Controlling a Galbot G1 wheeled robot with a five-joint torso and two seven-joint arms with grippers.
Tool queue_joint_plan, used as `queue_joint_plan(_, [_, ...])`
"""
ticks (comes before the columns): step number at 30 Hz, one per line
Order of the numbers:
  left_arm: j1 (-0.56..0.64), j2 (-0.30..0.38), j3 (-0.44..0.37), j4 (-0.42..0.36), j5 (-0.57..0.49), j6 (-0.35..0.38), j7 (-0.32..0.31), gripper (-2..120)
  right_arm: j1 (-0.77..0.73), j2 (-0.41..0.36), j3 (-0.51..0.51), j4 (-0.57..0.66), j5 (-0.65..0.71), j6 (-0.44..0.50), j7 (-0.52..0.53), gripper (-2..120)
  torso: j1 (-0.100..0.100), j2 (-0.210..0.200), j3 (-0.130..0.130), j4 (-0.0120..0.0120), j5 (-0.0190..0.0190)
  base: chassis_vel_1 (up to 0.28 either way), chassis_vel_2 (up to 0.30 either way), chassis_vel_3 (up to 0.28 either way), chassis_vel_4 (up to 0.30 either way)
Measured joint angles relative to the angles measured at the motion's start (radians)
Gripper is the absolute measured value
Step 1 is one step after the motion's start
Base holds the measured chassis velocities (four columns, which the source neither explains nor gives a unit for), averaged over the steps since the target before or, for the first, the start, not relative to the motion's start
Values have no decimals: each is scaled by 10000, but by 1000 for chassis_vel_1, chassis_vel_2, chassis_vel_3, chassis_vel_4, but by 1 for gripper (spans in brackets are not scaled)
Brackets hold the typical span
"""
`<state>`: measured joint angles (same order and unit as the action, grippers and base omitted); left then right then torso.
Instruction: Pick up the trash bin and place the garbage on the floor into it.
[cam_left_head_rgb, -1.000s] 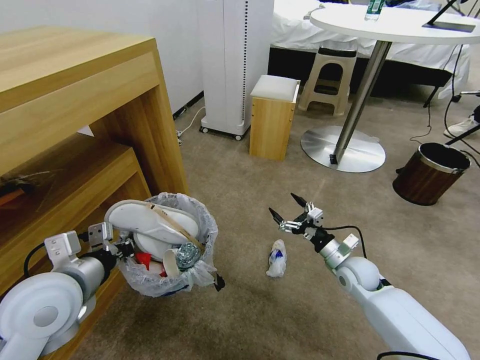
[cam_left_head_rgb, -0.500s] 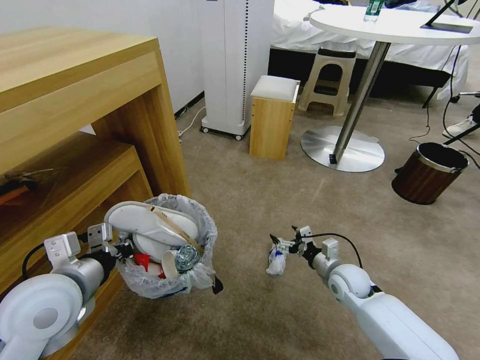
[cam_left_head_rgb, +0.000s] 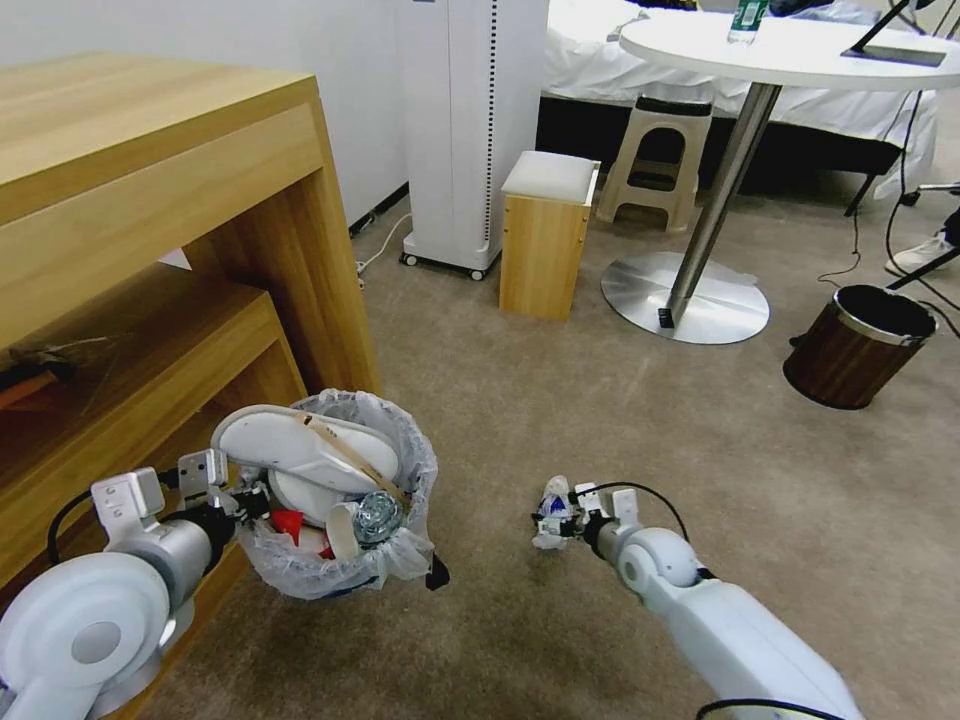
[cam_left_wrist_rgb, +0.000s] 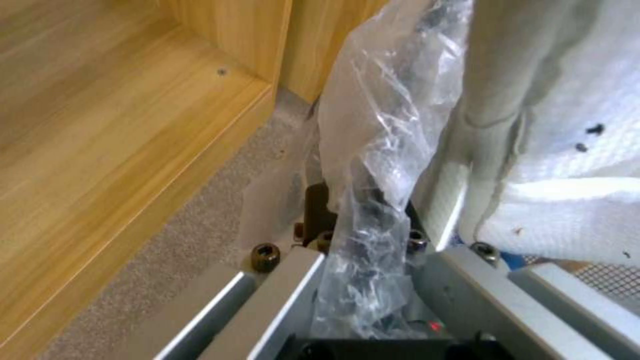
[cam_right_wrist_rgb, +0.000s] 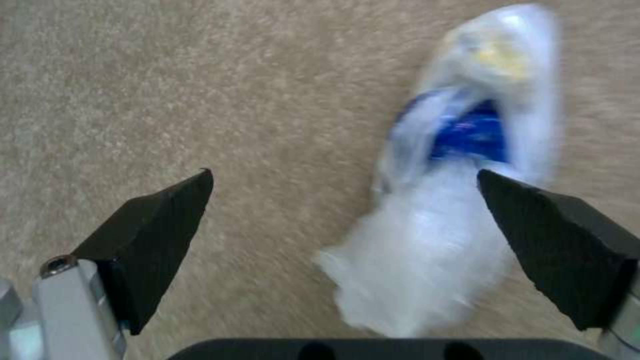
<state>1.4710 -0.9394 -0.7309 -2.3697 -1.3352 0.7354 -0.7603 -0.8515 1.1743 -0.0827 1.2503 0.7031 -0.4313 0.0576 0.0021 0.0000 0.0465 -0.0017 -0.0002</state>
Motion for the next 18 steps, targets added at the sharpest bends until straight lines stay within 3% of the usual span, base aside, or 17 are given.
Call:
queue_joint_plan(8, [43, -15, 3, -23, 45, 0, 27, 0, 274, 918, -11, -1087, -616, 186, 110, 100, 0, 0, 0, 0, 0, 0, 0, 0, 0])
queue_joint_plan(18, [54, 16, 2, -36, 56, 0, 73, 0, 376, 1194, 42, -1471, -814, 92, 1097, 100, 1, 0, 0, -1, 1, 0, 0, 0, 0])
